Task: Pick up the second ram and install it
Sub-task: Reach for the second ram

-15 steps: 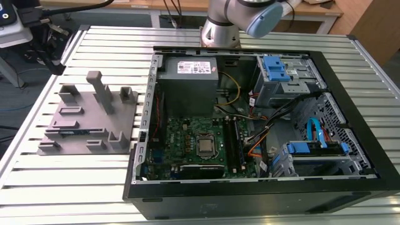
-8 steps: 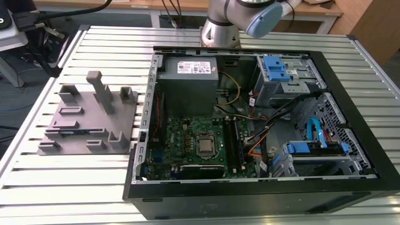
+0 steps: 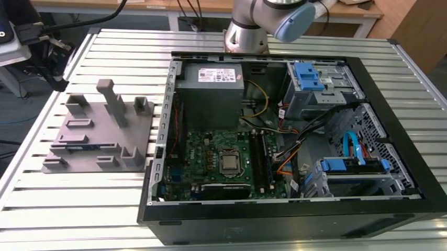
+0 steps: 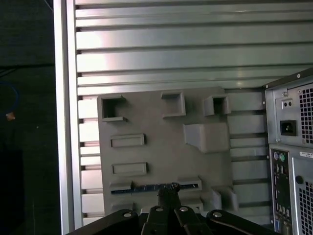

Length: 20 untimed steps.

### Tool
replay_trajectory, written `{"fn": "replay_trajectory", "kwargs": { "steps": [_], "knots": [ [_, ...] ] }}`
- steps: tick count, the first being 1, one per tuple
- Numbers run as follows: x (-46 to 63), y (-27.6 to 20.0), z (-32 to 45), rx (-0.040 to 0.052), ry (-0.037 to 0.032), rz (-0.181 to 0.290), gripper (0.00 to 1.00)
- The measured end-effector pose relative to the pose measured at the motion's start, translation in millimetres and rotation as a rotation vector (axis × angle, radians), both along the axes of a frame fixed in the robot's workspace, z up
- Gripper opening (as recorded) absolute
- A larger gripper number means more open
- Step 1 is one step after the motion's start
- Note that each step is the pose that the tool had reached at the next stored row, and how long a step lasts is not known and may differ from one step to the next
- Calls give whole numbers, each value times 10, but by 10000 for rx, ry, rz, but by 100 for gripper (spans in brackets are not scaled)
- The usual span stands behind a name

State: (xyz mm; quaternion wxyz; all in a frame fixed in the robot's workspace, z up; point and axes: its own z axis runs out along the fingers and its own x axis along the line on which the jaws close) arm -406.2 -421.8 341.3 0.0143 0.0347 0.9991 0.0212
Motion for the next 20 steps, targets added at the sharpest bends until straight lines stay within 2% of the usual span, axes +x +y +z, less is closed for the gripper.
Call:
{"fn": "replay_trajectory", "kwargs": {
  "steps": [20],
  "knots": [
    [-73, -3, -323, 0, 1, -1, 11]
  ]
}}
